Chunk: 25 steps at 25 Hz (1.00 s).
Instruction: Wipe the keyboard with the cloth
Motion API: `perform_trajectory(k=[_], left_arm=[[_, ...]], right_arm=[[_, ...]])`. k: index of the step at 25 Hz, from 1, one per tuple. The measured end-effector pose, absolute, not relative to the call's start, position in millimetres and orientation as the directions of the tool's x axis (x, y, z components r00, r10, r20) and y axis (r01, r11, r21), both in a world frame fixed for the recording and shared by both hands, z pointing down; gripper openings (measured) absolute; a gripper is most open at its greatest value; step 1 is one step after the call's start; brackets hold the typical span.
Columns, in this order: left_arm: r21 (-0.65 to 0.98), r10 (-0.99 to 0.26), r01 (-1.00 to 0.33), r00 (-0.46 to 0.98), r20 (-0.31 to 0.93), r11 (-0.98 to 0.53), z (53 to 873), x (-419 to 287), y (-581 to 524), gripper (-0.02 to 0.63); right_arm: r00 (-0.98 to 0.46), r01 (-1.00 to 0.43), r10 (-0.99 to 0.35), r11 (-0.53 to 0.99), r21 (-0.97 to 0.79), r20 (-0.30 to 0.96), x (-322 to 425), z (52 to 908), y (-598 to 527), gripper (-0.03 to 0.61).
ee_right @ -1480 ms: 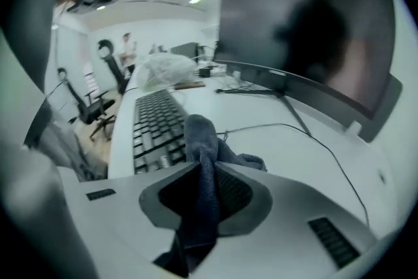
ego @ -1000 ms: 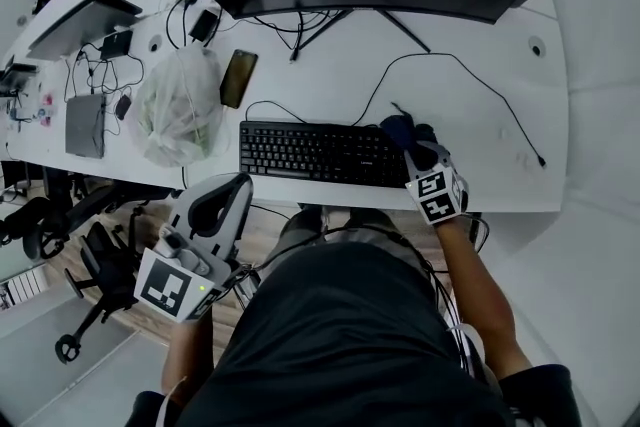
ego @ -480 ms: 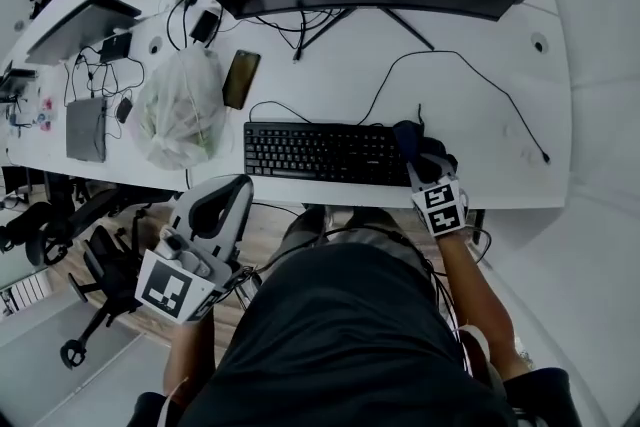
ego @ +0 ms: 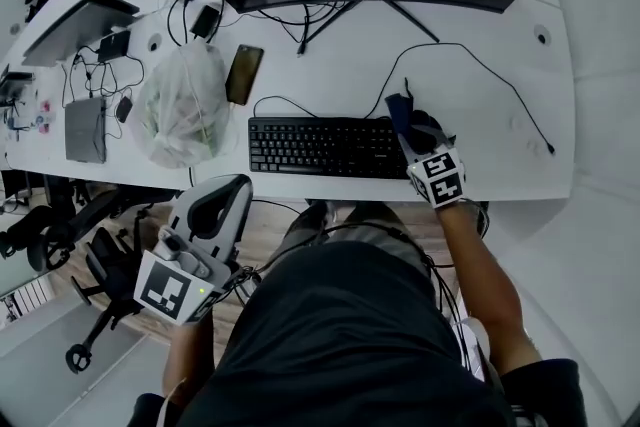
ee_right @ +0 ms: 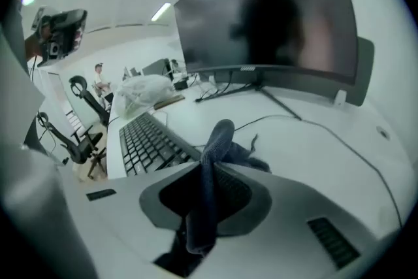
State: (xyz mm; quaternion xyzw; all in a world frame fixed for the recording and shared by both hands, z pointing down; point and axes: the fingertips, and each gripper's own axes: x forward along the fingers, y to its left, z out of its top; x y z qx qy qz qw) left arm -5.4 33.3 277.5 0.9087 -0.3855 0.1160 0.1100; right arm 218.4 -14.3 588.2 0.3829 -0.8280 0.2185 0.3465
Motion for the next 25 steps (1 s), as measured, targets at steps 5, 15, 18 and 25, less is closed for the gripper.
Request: perform_trajectory(k=[5,15,18,25], left_arm=[[0.111,-0.671,-0.720,0.682,0.290,-0.685,271.8,-17.6,35.7,0.003],[0.127,-0.668,-0.715,0.691,0.276,-0.688,274.6,-44.1,34.8,0.003],[0.132,-0.662,-0.718,0.686,0.301,-0.684,283.4,-55.4,35.0,0.003],[0.131,-0.641,-0.698,0.704,0.308,-0.704,288.7,-67.7,31.4,0.003]], right_arm=[[-0.566,-0.559,-0.291,0.823,-0.100,0.771,124.6,604.7,53.8,0.061],[-0.573,-0.653,-0.323,0.735,-0.181,0.753,116.9,603.3,45.9,0.061],[-0.545,-0.694,-0.364,0.701,-0.164,0.755,136.0,598.8,33.2,0.060],[-0.387,-0.835,-0.448,0.541,-0.100,0.806,171.5,602.7,52.8,0.057]])
